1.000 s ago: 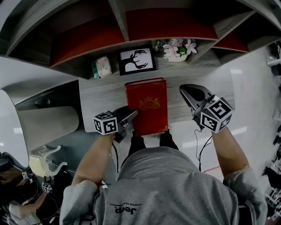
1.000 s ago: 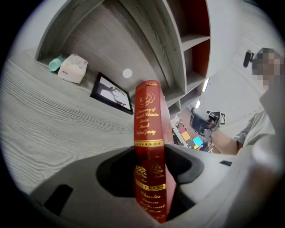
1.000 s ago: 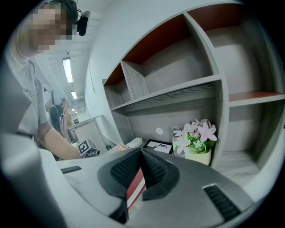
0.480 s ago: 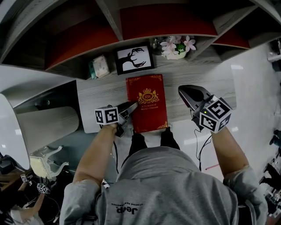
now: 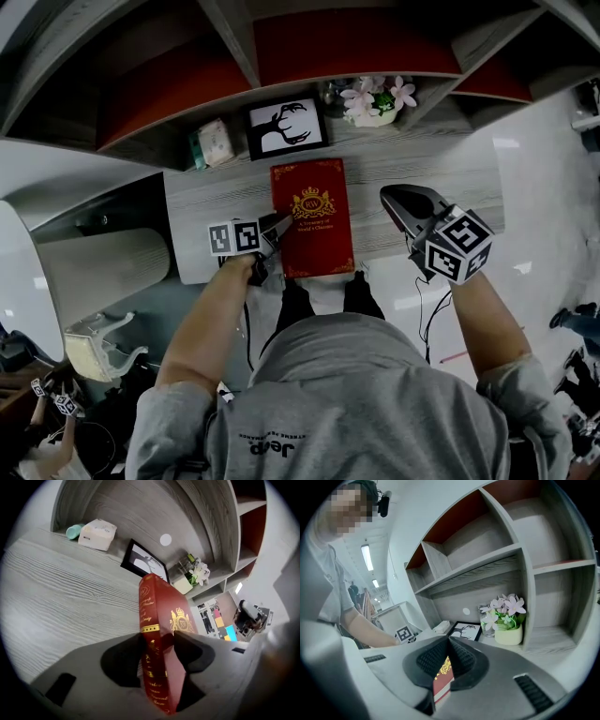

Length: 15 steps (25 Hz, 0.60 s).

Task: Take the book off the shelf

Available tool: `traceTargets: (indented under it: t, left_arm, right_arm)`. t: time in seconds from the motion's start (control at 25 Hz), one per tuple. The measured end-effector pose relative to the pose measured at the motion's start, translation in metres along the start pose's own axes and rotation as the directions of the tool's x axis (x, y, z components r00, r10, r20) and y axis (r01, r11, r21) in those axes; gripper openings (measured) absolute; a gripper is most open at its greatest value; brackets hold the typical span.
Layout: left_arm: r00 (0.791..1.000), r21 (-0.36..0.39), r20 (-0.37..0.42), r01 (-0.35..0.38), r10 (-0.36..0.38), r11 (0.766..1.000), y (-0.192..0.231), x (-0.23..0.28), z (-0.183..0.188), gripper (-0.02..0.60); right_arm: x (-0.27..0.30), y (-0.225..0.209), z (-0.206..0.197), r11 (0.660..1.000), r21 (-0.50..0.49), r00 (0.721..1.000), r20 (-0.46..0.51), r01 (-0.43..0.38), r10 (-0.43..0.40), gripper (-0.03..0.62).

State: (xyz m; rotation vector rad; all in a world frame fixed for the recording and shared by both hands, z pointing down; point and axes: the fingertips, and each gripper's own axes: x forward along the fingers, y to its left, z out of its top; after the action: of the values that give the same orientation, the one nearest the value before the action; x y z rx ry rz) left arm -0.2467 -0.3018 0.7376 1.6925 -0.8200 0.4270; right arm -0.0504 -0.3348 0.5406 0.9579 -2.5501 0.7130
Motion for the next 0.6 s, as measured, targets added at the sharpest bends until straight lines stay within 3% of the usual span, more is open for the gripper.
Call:
traceTargets:
  t: [0.4,0.6]
  left_arm:
    - [0.994,0.078,0.061,-0.098,0.094,0.992,-0.004,-0.008,0.001,0.279]
    - [0.983,0.124,0.143,-0.129,0.111,0.984,-0.012,-0.037,0.011,0.279]
  right_arm:
    - [-0.002,0.007,0.006,1.0,-0.009,1.0,0.012,-0.007,0.007,0.021]
    - [-0.01,0.009,0.017,1.0,-0.022,1.0,0.029,0.004,-0.003,0.021]
